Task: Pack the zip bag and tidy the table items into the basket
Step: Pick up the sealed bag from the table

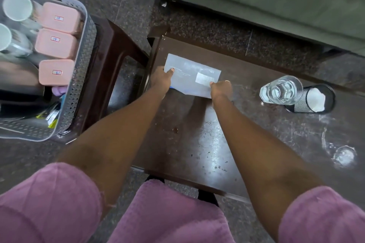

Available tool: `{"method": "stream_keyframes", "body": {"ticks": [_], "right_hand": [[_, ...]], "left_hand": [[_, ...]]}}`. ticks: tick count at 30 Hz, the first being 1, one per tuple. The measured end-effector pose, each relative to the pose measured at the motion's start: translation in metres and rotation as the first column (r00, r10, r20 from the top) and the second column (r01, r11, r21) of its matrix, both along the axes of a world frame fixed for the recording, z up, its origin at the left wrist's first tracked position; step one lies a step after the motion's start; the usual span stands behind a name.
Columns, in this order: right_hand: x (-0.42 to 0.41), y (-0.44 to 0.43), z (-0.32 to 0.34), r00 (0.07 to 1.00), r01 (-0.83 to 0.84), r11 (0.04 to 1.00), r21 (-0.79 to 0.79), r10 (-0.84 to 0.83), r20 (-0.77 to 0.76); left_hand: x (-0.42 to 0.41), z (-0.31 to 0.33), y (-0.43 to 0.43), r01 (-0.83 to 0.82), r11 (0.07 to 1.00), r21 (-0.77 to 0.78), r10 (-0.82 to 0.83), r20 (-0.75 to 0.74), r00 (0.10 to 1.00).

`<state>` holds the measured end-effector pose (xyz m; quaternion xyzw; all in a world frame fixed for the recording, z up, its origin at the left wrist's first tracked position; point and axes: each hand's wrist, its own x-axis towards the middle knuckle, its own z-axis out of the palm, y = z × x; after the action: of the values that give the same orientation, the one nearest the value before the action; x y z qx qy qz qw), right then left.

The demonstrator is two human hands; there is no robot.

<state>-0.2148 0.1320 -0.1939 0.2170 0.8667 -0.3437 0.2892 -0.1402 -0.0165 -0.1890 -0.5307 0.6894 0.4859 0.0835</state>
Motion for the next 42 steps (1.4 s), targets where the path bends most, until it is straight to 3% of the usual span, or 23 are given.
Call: {"method": "stream_keyframes", "body": {"ticks": [6,10,15,18,21,24,28,36,42], "right_hand": [[0.001,-0.007,0.000,0.992,0.127,0.968,-0.215,-0.128,0.009],[0.005,-0.025,0.018,0.986,0.126,0.893,-0.432,-0.162,-0.048],[0.011,-0.075,0.058,0.989,0.011,0.804,-0.595,-0.097,-0.112],[0.016,-0.120,0.086,0.984,-0.148,0.757,-0.636,0.047,-0.173],[0.018,-0.167,0.113,0.905,-0.395,0.771,-0.500,0.232,-0.357],[0.023,-0.209,0.135,0.749,-0.629,0.706,-0.326,0.438,-0.497],[0.035,-0.255,0.144,0.547,-0.809,0.569,-0.144,0.642,-0.538],[0.058,-0.297,0.136,0.251,-0.915,0.369,0.166,0.840,-0.481],[0.064,-0.312,0.121,0.135,-0.904,0.305,0.300,0.869,-0.476]], "left_hand": [[0.002,0.015,-0.007,-0.093,0.994,-0.056,0.089,-0.079,0.993],[0.010,0.036,-0.018,-0.214,0.975,0.052,0.220,-0.249,0.943],[0.033,0.076,-0.044,-0.512,0.851,0.116,0.501,-0.466,0.729],[0.052,0.097,-0.066,-0.682,0.708,0.186,0.650,-0.547,0.527],[0.071,0.111,-0.091,-0.794,0.582,0.174,0.719,-0.565,0.403],[0.093,0.114,-0.116,-0.858,0.506,0.094,0.767,-0.505,0.397],[0.118,0.114,-0.144,-0.902,0.430,0.034,0.823,-0.426,0.376],[0.137,0.097,-0.160,-0.880,0.447,0.161,0.890,-0.176,0.421],[0.138,0.086,-0.166,-0.830,0.555,0.056,0.831,-0.091,0.549]]}}
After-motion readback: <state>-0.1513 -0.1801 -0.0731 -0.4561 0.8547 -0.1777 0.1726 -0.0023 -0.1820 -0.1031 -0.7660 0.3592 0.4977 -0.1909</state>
